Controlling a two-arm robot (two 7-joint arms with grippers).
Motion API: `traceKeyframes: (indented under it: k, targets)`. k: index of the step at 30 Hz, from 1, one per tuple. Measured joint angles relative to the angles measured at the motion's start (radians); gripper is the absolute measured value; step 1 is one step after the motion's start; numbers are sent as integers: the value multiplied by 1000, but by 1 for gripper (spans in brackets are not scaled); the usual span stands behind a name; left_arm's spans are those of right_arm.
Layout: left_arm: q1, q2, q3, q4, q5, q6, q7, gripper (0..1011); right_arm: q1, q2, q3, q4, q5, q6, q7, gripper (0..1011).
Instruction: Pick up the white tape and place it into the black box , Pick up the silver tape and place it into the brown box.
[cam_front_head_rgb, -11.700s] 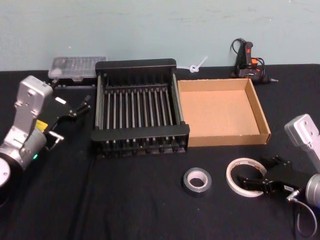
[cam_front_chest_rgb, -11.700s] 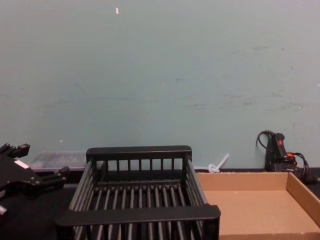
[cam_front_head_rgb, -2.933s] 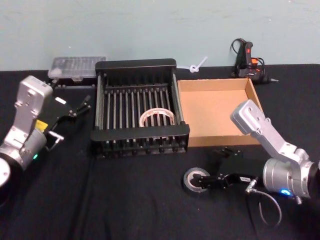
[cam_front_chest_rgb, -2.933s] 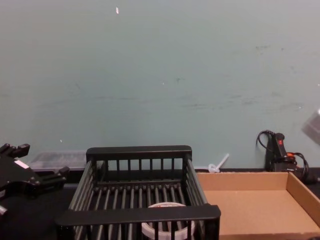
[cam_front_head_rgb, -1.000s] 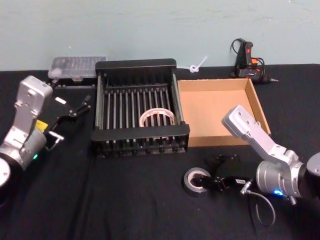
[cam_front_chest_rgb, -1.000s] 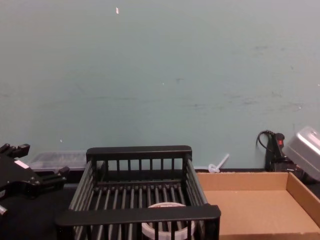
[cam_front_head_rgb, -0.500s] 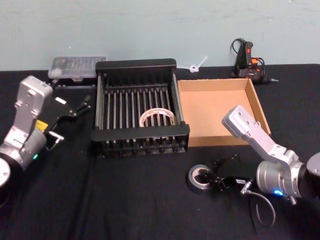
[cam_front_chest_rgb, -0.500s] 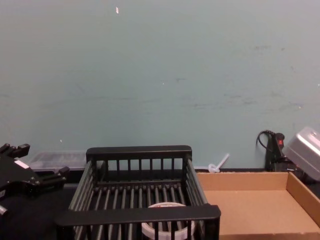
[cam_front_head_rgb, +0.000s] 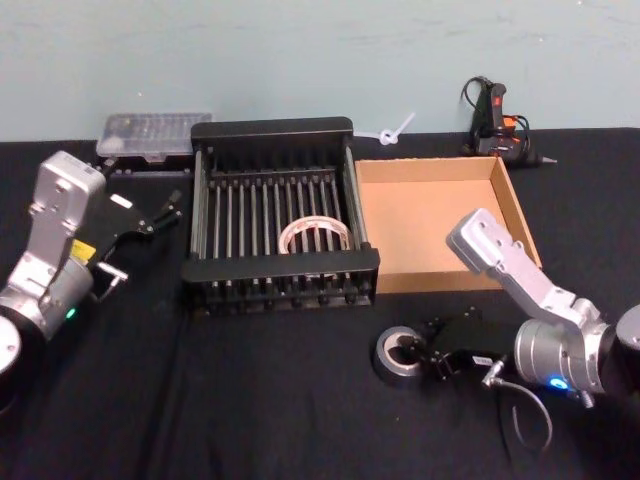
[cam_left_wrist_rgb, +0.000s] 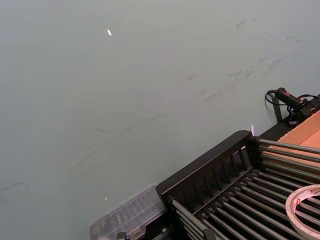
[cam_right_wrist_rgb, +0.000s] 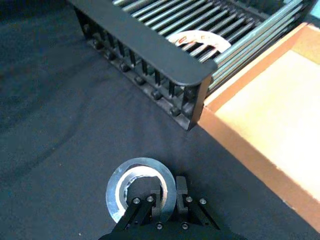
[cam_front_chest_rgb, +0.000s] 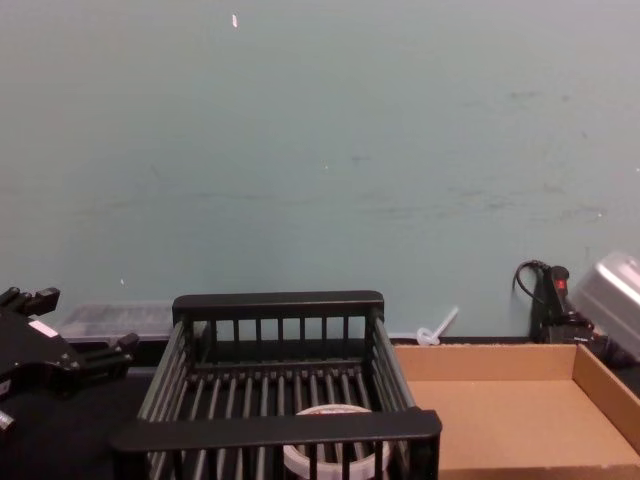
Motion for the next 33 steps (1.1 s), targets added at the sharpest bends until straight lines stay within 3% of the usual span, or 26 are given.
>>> traceKeyframes:
  k: [10,16,22,33]
  targets:
    - [0,0,0,0,0,0,0,1001,-12,-9,65,-31,42,-16,-34,187]
    - [0,0,0,0,0,0,0,1002,8,-40,114,-19,58,-42,-87,187]
    - [0,0,0,0,0,0,0,1001,43,-76,140,23,53,-60,-133,187]
    - [0,0,0,0,0,0,0,1001,118,-153,158,157,-4,-69,-204,187]
